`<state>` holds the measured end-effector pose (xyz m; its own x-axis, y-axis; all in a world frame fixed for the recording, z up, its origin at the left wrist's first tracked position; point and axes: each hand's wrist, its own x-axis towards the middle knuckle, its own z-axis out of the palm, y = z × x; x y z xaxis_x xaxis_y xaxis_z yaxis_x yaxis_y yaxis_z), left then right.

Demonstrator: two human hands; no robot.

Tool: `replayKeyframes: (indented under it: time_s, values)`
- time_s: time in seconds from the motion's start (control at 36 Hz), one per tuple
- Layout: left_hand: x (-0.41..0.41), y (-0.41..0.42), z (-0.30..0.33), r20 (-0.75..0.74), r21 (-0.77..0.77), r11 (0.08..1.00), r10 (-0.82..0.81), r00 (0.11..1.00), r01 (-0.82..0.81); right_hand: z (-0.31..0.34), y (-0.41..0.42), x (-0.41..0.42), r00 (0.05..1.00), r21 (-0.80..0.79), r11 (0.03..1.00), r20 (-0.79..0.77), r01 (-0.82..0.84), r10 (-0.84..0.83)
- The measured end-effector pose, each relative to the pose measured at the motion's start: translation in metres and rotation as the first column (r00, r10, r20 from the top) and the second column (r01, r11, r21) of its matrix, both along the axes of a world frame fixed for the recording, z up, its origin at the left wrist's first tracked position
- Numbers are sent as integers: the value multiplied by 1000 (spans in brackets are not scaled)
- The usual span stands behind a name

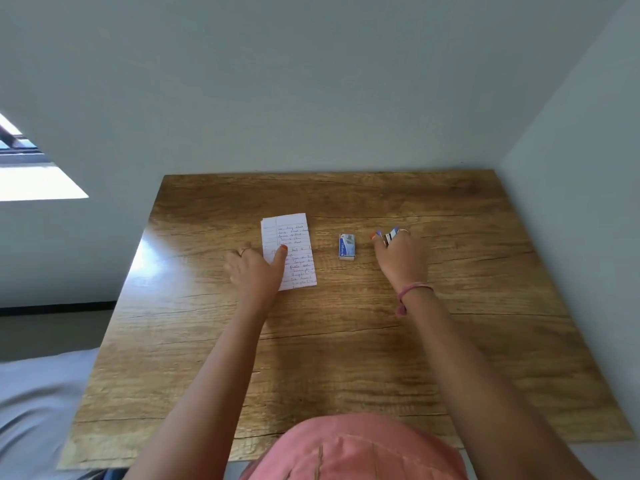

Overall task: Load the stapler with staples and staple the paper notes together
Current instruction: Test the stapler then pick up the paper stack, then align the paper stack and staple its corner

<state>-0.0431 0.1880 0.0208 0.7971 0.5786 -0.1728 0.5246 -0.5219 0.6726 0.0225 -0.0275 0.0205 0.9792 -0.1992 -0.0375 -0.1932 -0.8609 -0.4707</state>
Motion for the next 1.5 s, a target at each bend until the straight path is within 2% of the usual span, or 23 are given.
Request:
replayKeyframes:
  time_s: [0.25,0.44,0.5,0.58,0.64,0.72,0.78,0.83,0.92,1.0,1.17,1.36,1.44,1.5]
  values:
    - [16,-2,6,-125,108,987,-101,987,115,-5,5,-4,998,-135,991,60,5,3]
    - [20,-3,4,-154,102,986,-112,982,128,-2,10,-6,999,-208,978,42,-7,16]
    - [19,-3,3,-137,88,989,-110,984,123,5,16,-8,991,-206,977,114,-44,68]
    - [18,-1,1,-100,54,994,-90,991,96,19,34,-11,942,-167,969,252,-184,222]
    - [17,1,-1,-83,35,997,-72,994,75,26,50,-12,911,-97,955,288,-281,297]
    - [17,2,-3,-50,8,998,-57,997,57,33,76,-12,914,76,921,178,-382,364]
    - [16,3,-5,-21,5,999,-51,998,51,32,91,-9,911,122,903,53,-413,409]
    - [16,3,-6,0,24,998,-51,999,51,29,101,-6,900,122,897,-43,-426,433]
    - [17,3,-8,5,68,995,-70,998,70,28,113,-3,885,38,890,-98,-454,456]
    - [17,2,-8,15,72,995,-70,997,69,27,120,0,892,38,899,-109,-437,438]
    - [18,2,-7,6,57,996,-63,998,62,26,117,11,936,320,911,-147,-262,321]
    - [19,2,-8,21,23,999,-45,999,45,27,107,8,926,429,876,-191,-219,325]
    - [21,5,-8,59,-105,994,29,998,-22,28,103,6,925,500,848,-213,-173,314]
    - [19,8,-6,98,-290,953,124,987,-91,29,98,5,929,583,805,-231,-105,288]
